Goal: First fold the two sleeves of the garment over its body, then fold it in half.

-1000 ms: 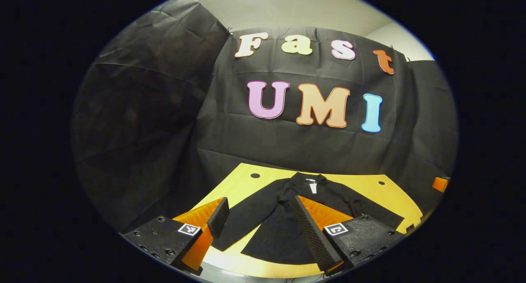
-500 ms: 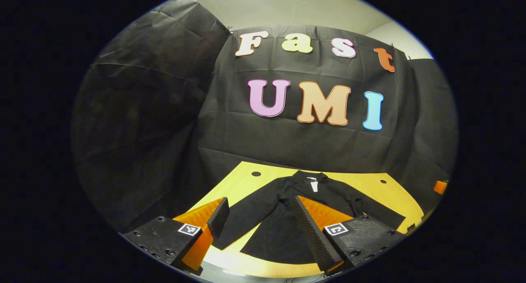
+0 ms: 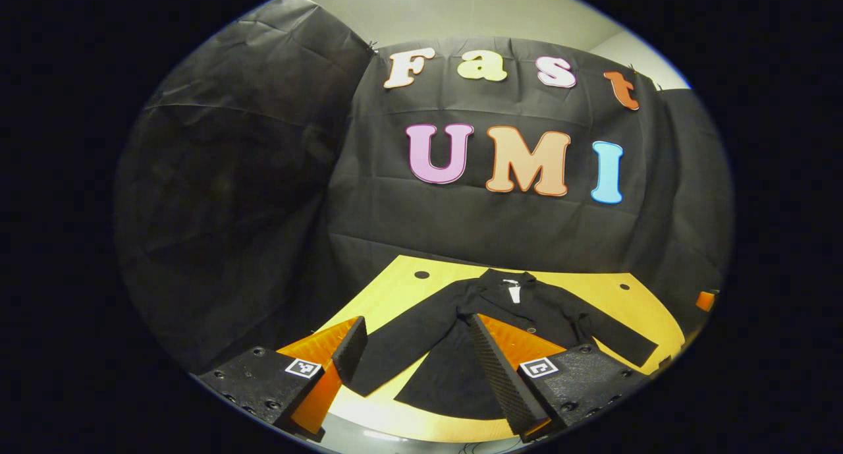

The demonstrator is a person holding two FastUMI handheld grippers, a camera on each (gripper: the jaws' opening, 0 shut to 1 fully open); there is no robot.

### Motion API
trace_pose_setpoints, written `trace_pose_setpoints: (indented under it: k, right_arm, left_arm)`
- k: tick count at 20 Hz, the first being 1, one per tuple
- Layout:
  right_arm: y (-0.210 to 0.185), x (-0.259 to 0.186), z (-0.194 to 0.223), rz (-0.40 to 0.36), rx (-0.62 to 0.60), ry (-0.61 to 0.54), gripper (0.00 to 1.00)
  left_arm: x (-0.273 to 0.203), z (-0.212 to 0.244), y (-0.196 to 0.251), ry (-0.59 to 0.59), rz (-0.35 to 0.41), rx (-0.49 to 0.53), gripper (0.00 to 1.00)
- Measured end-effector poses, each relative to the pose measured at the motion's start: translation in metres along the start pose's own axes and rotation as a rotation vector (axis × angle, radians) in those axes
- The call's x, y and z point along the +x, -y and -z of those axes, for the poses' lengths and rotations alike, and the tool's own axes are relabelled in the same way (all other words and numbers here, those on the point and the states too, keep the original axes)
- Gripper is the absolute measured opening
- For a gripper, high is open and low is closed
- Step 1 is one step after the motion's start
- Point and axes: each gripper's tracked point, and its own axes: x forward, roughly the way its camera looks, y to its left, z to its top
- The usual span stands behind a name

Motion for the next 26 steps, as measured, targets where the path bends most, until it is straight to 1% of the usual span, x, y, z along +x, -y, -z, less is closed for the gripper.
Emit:
trace_pose_setpoints:
  k: [6, 7, 8, 9, 10, 11, 12, 13, 14, 15, 16, 17, 20, 21, 22, 26]
  right_arm:
    - [0.024, 0.050, 0.033, 0.021, 0.028, -0.081, 0.98]
    - [0.030, 0.059, 0.041, 0.034, 0.021, -0.104, 0.94]
    - [0.034, 0.067, 0.047, 0.042, 0.010, -0.122, 0.98]
    - [0.036, 0.077, 0.052, 0.046, 0.001, -0.139, 0.98]
    - [0.038, 0.086, 0.057, 0.047, -0.005, -0.154, 0.94]
    - [0.042, 0.095, 0.065, 0.044, -0.010, -0.172, 0.94]
    - [0.045, 0.103, 0.073, 0.043, -0.010, -0.197, 0.98]
    - [0.048, 0.111, 0.080, 0.046, -0.006, -0.220, 0.98]
    - [0.050, 0.117, 0.087, 0.047, -0.002, -0.240, 0.94]
    - [0.052, 0.123, 0.091, 0.045, 0.000, -0.254, 0.99]
    - [0.052, 0.129, 0.092, 0.041, -0.001, -0.266, 0.94]
    - [0.052, 0.136, 0.097, 0.040, -0.002, -0.280, 0.99]
    - [0.058, 0.152, 0.115, 0.034, -0.005, -0.332, 0.99]
    - [0.061, 0.157, 0.127, 0.034, -0.001, -0.364, 0.94]
    - [0.062, 0.160, 0.134, 0.033, 0.008, -0.389, 0.99]
    - [0.066, 0.173, 0.151, 0.016, 0.026, -0.439, 0.99]
  left_arm:
    - [-0.006, -0.001, -0.014, 0.004, -0.064, 0.030, 0.92]
    - [-0.007, -0.001, -0.015, 0.004, -0.072, 0.032, 0.92]
    - [-0.009, -0.002, -0.017, 0.004, -0.081, 0.034, 0.92]
    - [-0.010, -0.001, -0.018, 0.005, -0.088, 0.037, 0.92]
    - [-0.012, -0.002, -0.021, 0.007, -0.099, 0.041, 0.92]
    - [-0.013, -0.001, -0.023, 0.007, -0.109, 0.044, 0.92]
    - [-0.014, -0.001, -0.025, 0.003, -0.119, 0.046, 0.92]
    - [-0.015, 0.002, -0.026, -0.002, -0.128, 0.047, 0.93]
    - [-0.016, 0.003, -0.028, -0.009, -0.138, 0.046, 0.92]
    - [-0.016, 0.004, -0.029, -0.016, -0.148, 0.044, 0.92]
    - [-0.018, 0.004, -0.030, -0.017, -0.157, 0.041, 0.92]
    - [-0.020, 0.000, -0.029, -0.013, -0.162, 0.039, 0.93]
    - [-0.020, -0.005, -0.029, -0.004, -0.176, 0.059, 0.92]
    - [-0.019, -0.005, -0.028, -0.007, -0.176, 0.067, 0.92]
    - [-0.018, -0.006, -0.027, -0.009, -0.177, 0.071, 0.92]
    - [-0.014, -0.012, -0.017, -0.001, -0.163, 0.055, 0.93]
